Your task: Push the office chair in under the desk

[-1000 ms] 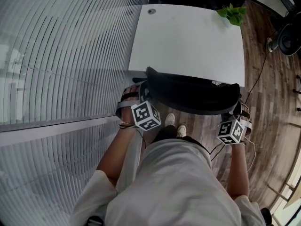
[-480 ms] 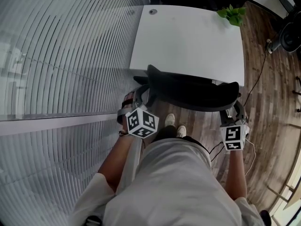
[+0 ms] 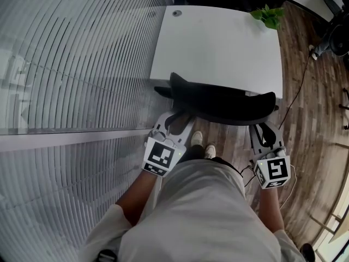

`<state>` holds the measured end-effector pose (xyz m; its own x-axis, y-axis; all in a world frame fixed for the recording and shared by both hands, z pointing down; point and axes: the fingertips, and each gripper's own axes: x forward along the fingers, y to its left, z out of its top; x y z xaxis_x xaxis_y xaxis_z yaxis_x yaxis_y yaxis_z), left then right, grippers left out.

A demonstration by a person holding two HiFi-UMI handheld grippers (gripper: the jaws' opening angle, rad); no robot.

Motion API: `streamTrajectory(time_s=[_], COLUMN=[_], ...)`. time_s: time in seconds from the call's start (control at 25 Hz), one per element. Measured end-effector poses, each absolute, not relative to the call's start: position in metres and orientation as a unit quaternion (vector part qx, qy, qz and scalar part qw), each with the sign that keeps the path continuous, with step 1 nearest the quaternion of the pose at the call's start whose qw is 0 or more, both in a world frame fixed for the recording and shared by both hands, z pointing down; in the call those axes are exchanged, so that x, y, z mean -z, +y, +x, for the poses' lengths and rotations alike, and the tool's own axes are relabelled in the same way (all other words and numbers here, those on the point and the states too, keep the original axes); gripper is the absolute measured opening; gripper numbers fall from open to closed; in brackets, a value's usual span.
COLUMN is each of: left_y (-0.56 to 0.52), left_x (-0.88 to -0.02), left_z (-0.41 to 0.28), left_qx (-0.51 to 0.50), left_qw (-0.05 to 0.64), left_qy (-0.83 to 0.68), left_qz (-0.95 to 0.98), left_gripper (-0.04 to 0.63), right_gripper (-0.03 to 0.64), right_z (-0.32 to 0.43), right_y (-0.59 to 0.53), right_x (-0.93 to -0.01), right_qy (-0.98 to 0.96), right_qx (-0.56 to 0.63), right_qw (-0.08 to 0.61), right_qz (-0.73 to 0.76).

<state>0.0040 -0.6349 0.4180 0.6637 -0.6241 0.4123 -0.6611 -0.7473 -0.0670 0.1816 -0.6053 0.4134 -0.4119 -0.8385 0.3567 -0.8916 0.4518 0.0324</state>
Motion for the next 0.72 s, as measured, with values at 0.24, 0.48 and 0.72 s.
streamTrajectory(time_s=[0.24, 0.48, 0.72], left_y=[-0.613, -0.599, -0.594], left_x=[-0.393, -0.373, -0.357], left_z=[0.03, 0.046, 0.057], left_qx=[-0.145, -0.097, -0.077], left_qw=[0.061, 0.077, 0.068], left_qy=[-0.336, -0.325, -0.317], left_qz=[0.929, 0.938, 0.943], left_gripper=[0.057, 0.04, 0.04], right_gripper=[0.06, 0.034, 0.029], right_z=[0.155, 0.134, 0.122], right_y=[-0.591, -0.58, -0.577], right_x=[-0.39, -0.368, -0.347], right_qy=[-0.858, -0.874, -0.879], right_qx=[-0.088, -0.087, -0.075], right_qw=[0.124, 0.098, 0.078], right_qz=[0.491, 0.469, 0.465])
